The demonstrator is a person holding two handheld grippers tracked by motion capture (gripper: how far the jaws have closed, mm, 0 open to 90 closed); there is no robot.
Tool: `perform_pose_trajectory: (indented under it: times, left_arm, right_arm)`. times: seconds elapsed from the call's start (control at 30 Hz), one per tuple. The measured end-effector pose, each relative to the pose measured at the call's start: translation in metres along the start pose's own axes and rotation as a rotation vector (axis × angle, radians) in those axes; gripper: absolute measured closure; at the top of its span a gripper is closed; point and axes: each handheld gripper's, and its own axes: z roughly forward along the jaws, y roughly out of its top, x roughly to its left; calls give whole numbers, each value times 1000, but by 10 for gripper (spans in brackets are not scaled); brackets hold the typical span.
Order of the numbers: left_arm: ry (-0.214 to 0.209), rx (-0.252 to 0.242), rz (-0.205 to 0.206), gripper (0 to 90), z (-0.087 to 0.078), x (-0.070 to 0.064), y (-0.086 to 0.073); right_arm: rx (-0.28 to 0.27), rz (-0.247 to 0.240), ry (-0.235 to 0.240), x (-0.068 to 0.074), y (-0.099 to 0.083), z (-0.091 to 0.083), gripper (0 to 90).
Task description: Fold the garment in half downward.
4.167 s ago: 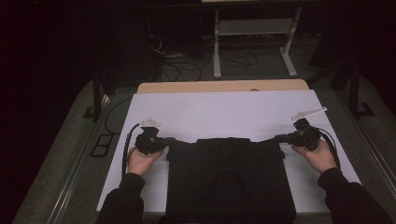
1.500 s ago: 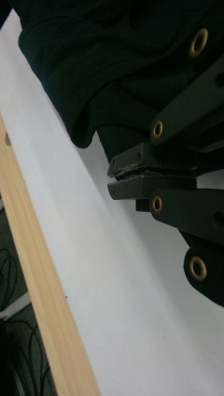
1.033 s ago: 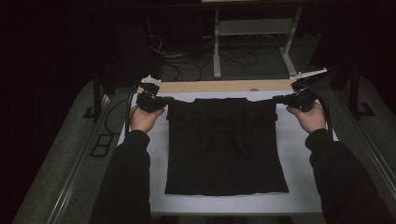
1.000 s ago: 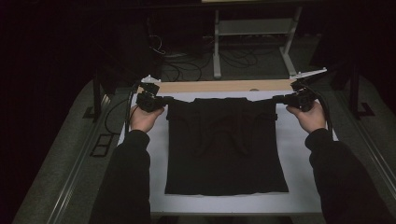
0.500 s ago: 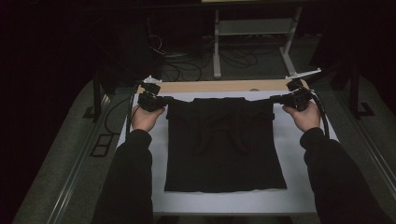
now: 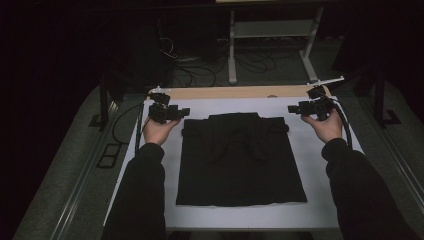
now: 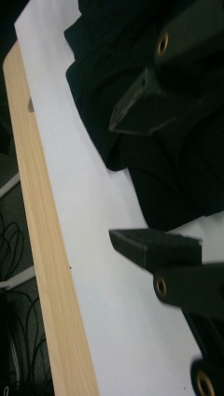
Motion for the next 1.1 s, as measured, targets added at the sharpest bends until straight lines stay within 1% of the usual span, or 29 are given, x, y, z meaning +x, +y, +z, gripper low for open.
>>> perform_pose_trajectory:
  times: [0.03, 0.1, 0.13, 0.17, 0.2, 0.27, 0.33, 0.43, 0.47, 0.53, 0.57, 0.6, 0.67, 0.73, 0.77, 0.83, 0.9, 1.1]
  left_arm:
    - [-3, 1, -11, 344, 0, 0, -1]
    - [-27, -1, -33, 318, 0, 2, -3]
    - [-29, 1, -39, 303, 0, 2, -4]
    - [-33, -4, -46, 276, 0, 2, -4]
    - [-39, -12, -56, 267, 0, 3, -5]
    - [-55, -24, -76, 238, -1, 3, -6]
    - [-66, -27, -81, 212, -1, 2, -6]
    - [-68, -26, -86, 165, 0, 0, -8]
    - [-71, -26, -85, 153, 0, 0, -9]
    - [-90, -29, -96, 135, 1, -2, -10]
    - [-93, -25, -93, 134, 1, -3, -11]
    - [-107, -17, -91, 117, 2, -4, -12]
    - [-125, -3, -83, 51, 4, -6, -13]
    - [-140, 5, -84, 0, 6, -8, -13]
    - [-146, 7, -79, 0, 6, -9, -14]
    - [-154, -4, -78, 0, 6, -12, -15]
    - [-166, -5, -78, 0, 7, -14, -16]
    - [-171, -2, -57, 0, 8, -20, -19]
  right_arm:
    - [-3, 8, 2, -1, -1, 0, 391]
    - [-7, 24, 17, -3, -1, -1, 356]
    - [-8, 29, 25, -4, -2, -2, 332]
    - [-11, 42, 31, -5, -2, -2, 311]
    - [-12, 44, 34, -5, -2, -2, 299]
    - [-10, 53, 43, -6, -2, -2, 236]
    - [-8, 66, 54, -7, -3, -2, 197]
    - [-8, 86, 73, -7, -4, -1, 143]
    - [-10, 86, 74, -7, -4, 0, 130]
    - [-6, 83, 84, -5, -5, 1, 118]
    - [-2, 84, 90, -4, -6, 2, 87]
    - [3, 81, 95, -3, -6, 2, 47]
    - [11, 72, 103, 0, -7, 4, 0]
    - [12, 67, 117, 2, -8, 5, 0]
    - [8, 65, 122, 4, -9, 6, 0]
    - [14, 60, 125, 8, -11, 8, 0]
    - [19, 58, 134, 11, -13, 10, 0]
    - [31, 43, 157, 20, -18, 15, 0]
